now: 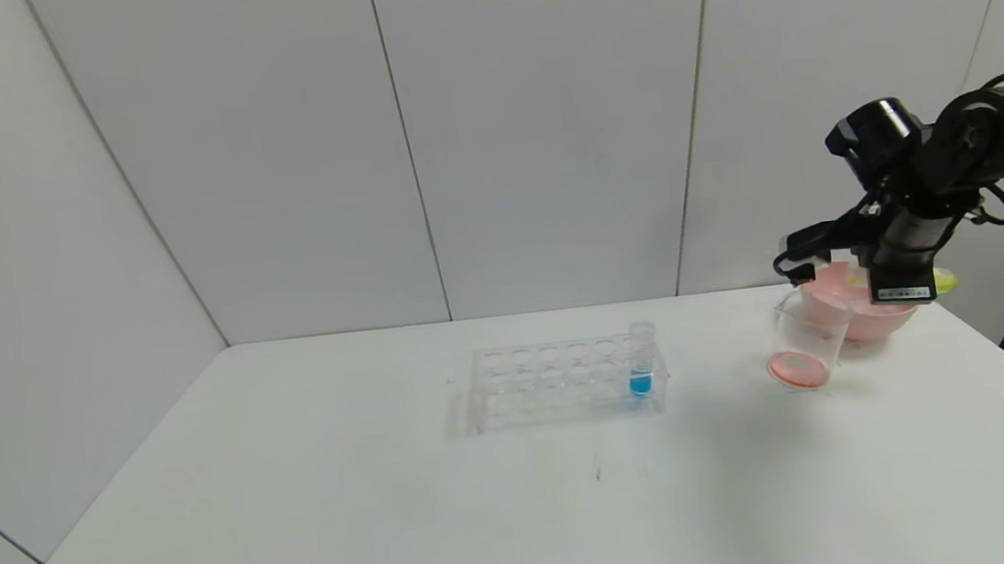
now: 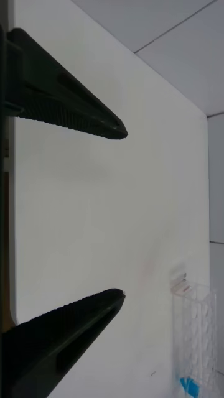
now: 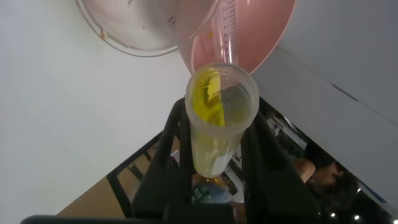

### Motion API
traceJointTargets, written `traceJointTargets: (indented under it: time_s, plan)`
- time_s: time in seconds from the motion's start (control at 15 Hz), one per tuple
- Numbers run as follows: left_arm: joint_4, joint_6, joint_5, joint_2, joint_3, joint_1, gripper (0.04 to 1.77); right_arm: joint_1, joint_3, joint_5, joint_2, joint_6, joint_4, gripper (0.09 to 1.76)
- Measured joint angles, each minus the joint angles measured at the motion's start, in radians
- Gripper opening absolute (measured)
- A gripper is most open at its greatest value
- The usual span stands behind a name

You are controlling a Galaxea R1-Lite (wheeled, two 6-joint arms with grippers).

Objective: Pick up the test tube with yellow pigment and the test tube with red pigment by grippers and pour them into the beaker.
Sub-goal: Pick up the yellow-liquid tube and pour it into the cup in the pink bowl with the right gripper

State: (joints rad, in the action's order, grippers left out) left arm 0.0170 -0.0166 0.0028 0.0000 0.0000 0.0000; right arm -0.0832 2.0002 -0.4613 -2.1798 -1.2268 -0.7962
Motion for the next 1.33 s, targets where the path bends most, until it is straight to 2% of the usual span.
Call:
traceJointTargets:
  time_s: [0.73, 1.33]
  plan:
    - [0.000, 0.000, 0.000, 0.000, 0.000, 0.000, 1.72, -0.024, 0.000, -0.125, -0.023, -0.077, 0.049, 0.52]
    - [0.000, 0.000, 0.000, 0.000, 0.000, 0.000, 1.72, -0.035, 0.000, -0.177, -0.023, -0.135, 0.058, 0.52]
